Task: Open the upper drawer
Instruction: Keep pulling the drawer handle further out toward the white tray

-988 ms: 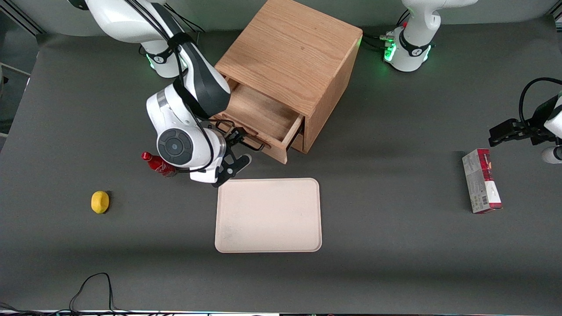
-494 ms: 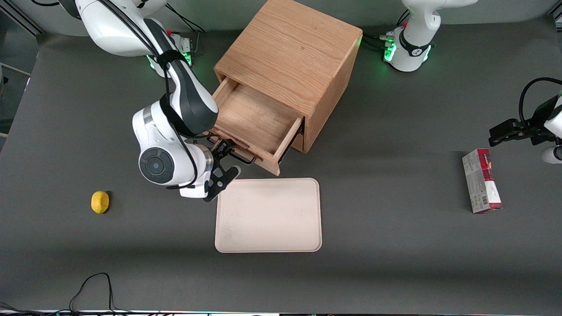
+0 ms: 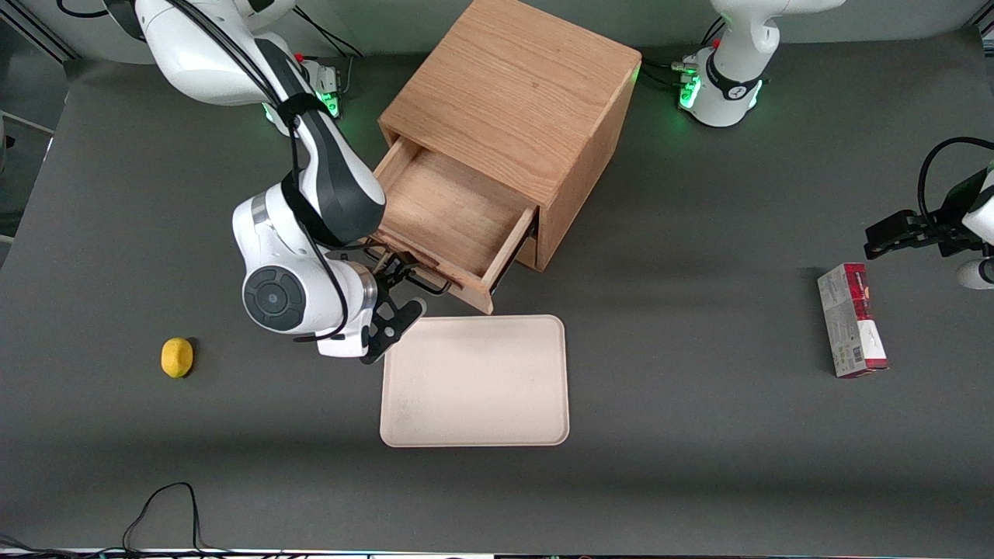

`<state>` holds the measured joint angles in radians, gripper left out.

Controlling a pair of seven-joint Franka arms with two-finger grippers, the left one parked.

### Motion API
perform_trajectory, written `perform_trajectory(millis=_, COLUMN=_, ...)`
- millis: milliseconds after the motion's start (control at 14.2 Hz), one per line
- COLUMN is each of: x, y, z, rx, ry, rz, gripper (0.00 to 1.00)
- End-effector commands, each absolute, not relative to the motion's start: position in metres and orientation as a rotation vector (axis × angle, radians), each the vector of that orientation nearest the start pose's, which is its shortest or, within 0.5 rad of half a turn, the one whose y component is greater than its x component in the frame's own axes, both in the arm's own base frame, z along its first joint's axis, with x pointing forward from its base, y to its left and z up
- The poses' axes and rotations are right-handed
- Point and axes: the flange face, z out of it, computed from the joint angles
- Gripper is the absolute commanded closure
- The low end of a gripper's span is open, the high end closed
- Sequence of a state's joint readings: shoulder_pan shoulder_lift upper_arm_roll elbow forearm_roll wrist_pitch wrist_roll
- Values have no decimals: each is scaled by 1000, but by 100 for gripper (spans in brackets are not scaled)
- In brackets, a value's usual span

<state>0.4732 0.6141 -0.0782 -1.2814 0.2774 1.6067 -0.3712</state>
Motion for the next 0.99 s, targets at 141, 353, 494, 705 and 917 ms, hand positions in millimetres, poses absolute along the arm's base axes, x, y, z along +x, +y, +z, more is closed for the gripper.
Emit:
perform_trajectory(millis=141, x=651, y=292, z=381, rx=-2671, ry=-1066, rz=360, gripper=0)
perform_trajectory(millis=353, x=659, y=277, z=380, rx=-2669, ry=-1042, rz=350, gripper=0)
perform_trajectory(millis=494, x=662, y=276, z=380, rx=-2659, ry=-1069, rz=337, gripper=0)
perform_trajectory(millis=705, x=671, y=265, z=382, rx=-2662, ry=-1064, rz=313, gripper=0)
perform_trajectory(millis=917, x=678, y=258, z=385, rx=-2645, ry=-1123, rz=283, gripper=0)
